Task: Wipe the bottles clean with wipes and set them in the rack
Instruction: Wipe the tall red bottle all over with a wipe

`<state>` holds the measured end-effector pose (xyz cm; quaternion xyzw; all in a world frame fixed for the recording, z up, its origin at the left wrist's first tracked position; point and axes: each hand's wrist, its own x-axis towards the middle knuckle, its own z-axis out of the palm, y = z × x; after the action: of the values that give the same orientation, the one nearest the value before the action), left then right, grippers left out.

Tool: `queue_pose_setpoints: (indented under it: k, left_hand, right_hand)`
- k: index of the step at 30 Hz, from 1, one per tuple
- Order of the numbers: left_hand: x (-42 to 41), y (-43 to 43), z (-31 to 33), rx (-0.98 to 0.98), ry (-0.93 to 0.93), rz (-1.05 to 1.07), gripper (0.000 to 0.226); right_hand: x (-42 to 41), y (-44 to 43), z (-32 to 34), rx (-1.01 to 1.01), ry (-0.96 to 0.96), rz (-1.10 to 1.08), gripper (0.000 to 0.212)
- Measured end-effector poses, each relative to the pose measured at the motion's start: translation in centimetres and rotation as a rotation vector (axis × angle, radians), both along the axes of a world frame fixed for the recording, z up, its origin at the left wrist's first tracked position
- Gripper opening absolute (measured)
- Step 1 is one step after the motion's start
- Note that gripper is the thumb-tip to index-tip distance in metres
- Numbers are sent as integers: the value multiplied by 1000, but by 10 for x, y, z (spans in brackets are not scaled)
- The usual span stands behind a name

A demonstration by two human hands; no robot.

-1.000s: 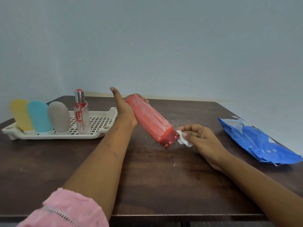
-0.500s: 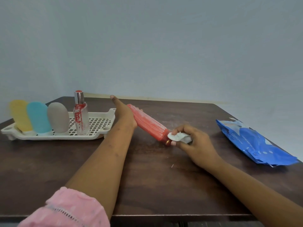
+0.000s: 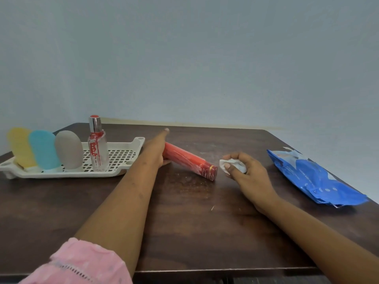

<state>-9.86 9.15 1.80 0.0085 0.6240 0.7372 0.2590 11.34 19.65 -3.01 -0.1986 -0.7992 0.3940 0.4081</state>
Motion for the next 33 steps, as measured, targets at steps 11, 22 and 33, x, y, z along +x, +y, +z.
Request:
queue_pose_setpoints:
  k: [11,22,33]
  left_hand:
    - [-16,2,-3,-241,144,-182,26]
    - [-21,-1,-3,-247,102,-224,31]
    - [-17,-1,-1,-259,107,-227,20]
  right_hand:
    - [4,-3,5,-102,142,18,12]
    - [5,-33,18,556,195,-2,16]
    - [-6,-37,18,643,191,-63,22]
